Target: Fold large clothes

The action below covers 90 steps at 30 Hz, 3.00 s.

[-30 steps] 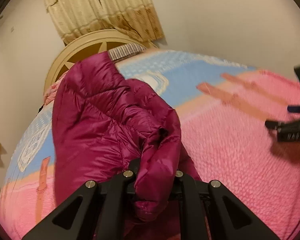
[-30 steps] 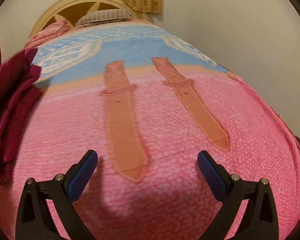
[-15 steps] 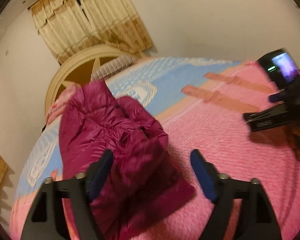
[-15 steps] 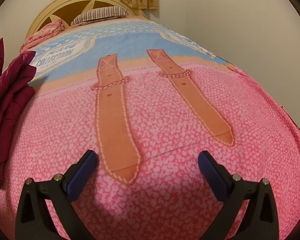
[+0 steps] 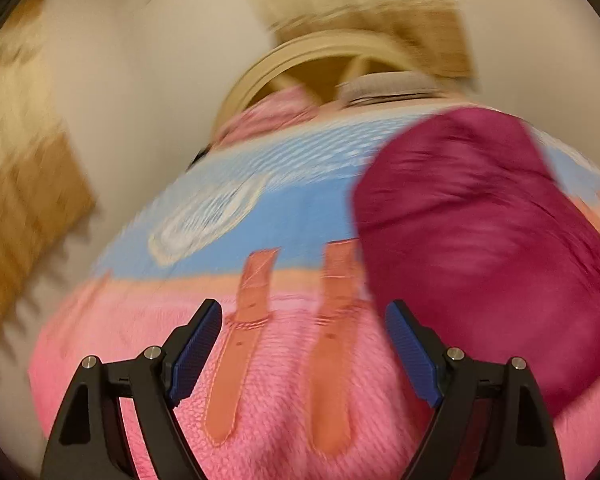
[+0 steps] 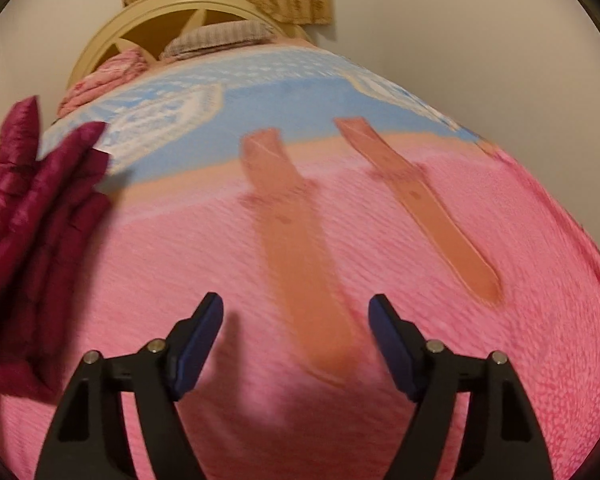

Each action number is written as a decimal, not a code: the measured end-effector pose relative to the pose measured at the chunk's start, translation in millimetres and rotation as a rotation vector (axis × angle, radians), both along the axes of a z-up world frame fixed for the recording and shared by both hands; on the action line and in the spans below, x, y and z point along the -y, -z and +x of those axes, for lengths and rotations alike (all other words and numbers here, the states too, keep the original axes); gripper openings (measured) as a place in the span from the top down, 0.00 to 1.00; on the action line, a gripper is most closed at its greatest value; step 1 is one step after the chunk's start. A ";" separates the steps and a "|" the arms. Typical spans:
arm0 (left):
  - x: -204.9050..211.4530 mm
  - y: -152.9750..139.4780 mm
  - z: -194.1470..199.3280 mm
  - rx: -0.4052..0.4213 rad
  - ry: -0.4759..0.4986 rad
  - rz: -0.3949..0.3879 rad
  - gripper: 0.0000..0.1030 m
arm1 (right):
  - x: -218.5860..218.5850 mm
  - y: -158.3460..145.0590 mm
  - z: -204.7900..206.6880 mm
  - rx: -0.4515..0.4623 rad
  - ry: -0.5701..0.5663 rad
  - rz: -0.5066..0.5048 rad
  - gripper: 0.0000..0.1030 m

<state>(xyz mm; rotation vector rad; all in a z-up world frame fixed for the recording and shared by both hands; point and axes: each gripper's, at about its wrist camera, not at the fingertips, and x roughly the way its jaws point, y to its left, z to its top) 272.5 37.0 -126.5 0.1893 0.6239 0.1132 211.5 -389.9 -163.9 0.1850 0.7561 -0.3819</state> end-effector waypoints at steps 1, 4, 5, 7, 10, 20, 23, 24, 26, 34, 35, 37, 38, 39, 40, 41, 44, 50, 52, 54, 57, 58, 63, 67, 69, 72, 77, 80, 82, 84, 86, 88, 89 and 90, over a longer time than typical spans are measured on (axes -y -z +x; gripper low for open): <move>-9.2 -1.8 11.8 -0.015 -0.034 -0.081 0.18 | -7.8 -9.1 7.1 0.012 -0.014 0.001 0.24; -16.5 -8.7 30.9 0.000 -0.036 -0.275 0.18 | -35.6 -45.0 25.4 0.082 -0.063 -0.007 0.24; -13.8 -10.9 37.2 0.004 -0.045 -0.296 0.18 | -51.3 -63.0 34.4 0.112 -0.086 -0.026 0.24; 1.3 -14.1 54.1 0.002 -0.050 -0.266 0.17 | -80.2 -87.1 48.1 0.154 -0.125 -0.058 0.24; 22.1 -14.0 73.6 0.017 -0.083 -0.167 0.17 | -126.0 -111.3 71.5 0.186 -0.171 -0.120 0.23; 20.8 22.6 106.7 -0.069 -0.070 -0.168 0.17 | -157.7 -51.6 148.1 0.065 -0.157 -0.134 0.21; 26.2 39.5 112.0 -0.100 -0.054 -0.207 0.17 | -139.6 -27.3 151.9 0.035 -0.127 -0.088 0.21; 28.6 42.7 113.3 -0.100 -0.058 -0.217 0.17 | -135.0 -24.1 150.7 0.034 -0.121 -0.072 0.21; 34.7 44.9 114.6 -0.097 -0.056 -0.213 0.17 | -125.5 -16.7 149.6 0.041 -0.104 -0.049 0.21; 54.4 52.7 117.7 -0.069 -0.038 -0.123 0.15 | -112.8 -0.2 150.3 0.039 -0.092 -0.001 0.22; 55.6 54.8 118.2 -0.074 -0.035 -0.120 0.14 | -110.9 2.5 150.6 0.040 -0.095 0.007 0.22; 55.2 58.5 119.3 -0.078 -0.031 -0.125 0.13 | -109.9 5.3 152.3 0.039 -0.099 0.017 0.22; 54.8 59.9 119.3 -0.081 -0.029 -0.133 0.13 | -108.6 7.1 152.9 0.040 -0.101 0.019 0.22; 54.3 61.7 119.3 -0.086 -0.026 -0.143 0.13 | -107.8 9.0 152.9 0.041 -0.103 0.020 0.22; 54.6 63.3 119.1 -0.091 -0.022 -0.150 0.12 | -106.5 10.4 154.3 0.043 -0.105 0.023 0.22; 54.4 64.3 119.6 -0.098 -0.017 -0.157 0.12 | -106.2 11.6 153.9 0.044 -0.107 0.024 0.22; 52.7 67.4 120.0 -0.125 0.000 -0.187 0.12 | -105.4 15.3 153.5 0.045 -0.109 0.025 0.21; 50.1 71.6 113.2 -0.182 0.034 -0.251 0.12 | -105.7 19.8 152.7 0.048 -0.106 0.018 0.19; 51.2 72.9 111.1 -0.189 0.041 -0.259 0.12 | -105.8 21.6 152.9 0.047 -0.105 0.022 0.18; 51.5 73.4 110.2 -0.192 0.047 -0.261 0.12 | -105.4 22.6 153.1 0.045 -0.105 0.021 0.18; 50.3 74.5 107.2 -0.202 0.057 -0.271 0.12 | -105.0 22.6 152.6 0.045 -0.106 0.021 0.18; 49.7 75.0 105.9 -0.205 0.061 -0.275 0.12 | -104.5 22.8 152.7 0.045 -0.107 0.024 0.18; 48.6 76.6 96.7 -0.209 0.093 -0.300 0.12 | -101.7 25.1 153.0 0.046 -0.116 0.041 0.18; 49.3 78.3 94.8 -0.228 0.128 -0.333 0.12 | -99.3 26.4 151.6 0.053 -0.126 0.060 0.20; 50.4 77.7 94.5 -0.233 0.140 -0.338 0.13 | -99.2 26.8 150.8 0.058 -0.138 0.068 0.22; 51.4 76.9 93.8 -0.241 0.160 -0.347 0.13 | -100.7 26.9 150.2 0.061 -0.149 0.066 0.26; 48.0 78.2 89.3 -0.243 0.193 -0.401 0.21 | -101.7 27.4 148.0 0.067 -0.167 0.082 0.29; 51.7 76.9 85.0 -0.235 0.233 -0.399 0.33 | -103.3 27.8 147.6 0.070 -0.183 0.090 0.35; 57.6 75.2 83.4 -0.231 0.259 -0.379 0.39 | -105.5 27.7 147.2 0.070 -0.196 0.089 0.42; 62.0 73.5 82.4 -0.231 0.277 -0.365 0.45 | -108.0 27.9 147.4 0.069 -0.213 0.092 0.48; 63.6 72.4 80.8 -0.231 0.296 -0.369 0.53 | -109.4 27.9 147.3 0.070 -0.228 0.100 0.54; 65.5 70.5 78.0 -0.217 0.304 -0.350 0.57 | -111.0 28.0 146.9 0.072 -0.246 0.109 0.60; 67.0 69.3 76.5 -0.209 0.307 -0.343 0.60 | -111.6 28.2 147.1 0.072 -0.250 0.113 0.61; 68.4 68.1 75.0 -0.203 0.307 -0.338 0.61 | -111.8 28.3 147.0 0.072 -0.258 0.121 0.65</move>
